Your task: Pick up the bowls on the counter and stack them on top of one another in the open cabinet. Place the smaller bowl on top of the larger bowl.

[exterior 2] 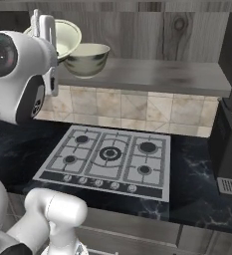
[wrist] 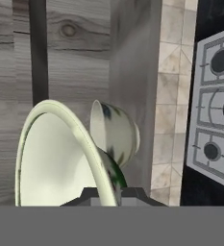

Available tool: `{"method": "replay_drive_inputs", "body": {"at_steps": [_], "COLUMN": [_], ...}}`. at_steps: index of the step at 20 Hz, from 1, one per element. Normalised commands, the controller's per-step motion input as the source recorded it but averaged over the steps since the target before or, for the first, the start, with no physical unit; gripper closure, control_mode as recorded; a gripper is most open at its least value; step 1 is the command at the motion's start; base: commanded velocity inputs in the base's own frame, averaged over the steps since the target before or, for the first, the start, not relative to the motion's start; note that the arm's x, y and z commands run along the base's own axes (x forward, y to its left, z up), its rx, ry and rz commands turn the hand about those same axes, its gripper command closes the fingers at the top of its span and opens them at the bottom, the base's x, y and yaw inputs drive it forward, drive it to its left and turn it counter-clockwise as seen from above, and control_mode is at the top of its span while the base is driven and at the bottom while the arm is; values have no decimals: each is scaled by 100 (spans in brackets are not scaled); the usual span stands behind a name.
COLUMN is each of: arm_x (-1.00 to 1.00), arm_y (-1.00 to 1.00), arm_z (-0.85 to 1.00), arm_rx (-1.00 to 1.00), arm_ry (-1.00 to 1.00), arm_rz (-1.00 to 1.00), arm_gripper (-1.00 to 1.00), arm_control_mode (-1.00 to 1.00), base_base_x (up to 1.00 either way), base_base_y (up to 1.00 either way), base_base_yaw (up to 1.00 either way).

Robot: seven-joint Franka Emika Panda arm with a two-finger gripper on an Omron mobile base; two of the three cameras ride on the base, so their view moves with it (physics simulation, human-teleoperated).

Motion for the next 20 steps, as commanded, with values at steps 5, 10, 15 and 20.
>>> {"method": "replay_drive_inputs", "body": {"at_steps": [5,10,15,20], "arm_x": [31,29,31,30], "arm_y": [6,5,5,5], "arm_z": [3,0,0,0], "arm_rx": [0,0,0,0], "arm_ry": [0,0,0,0], "arm_rz": [0,0,0,0], "arm_gripper": [100,100,100,100], "arm_control_mode": [-100,-100,-100,-100], "base_base_x": [0,0,0,0], "base_base_y": [0,0,0,0], "base_base_yaw": [0,0,0,0]}}
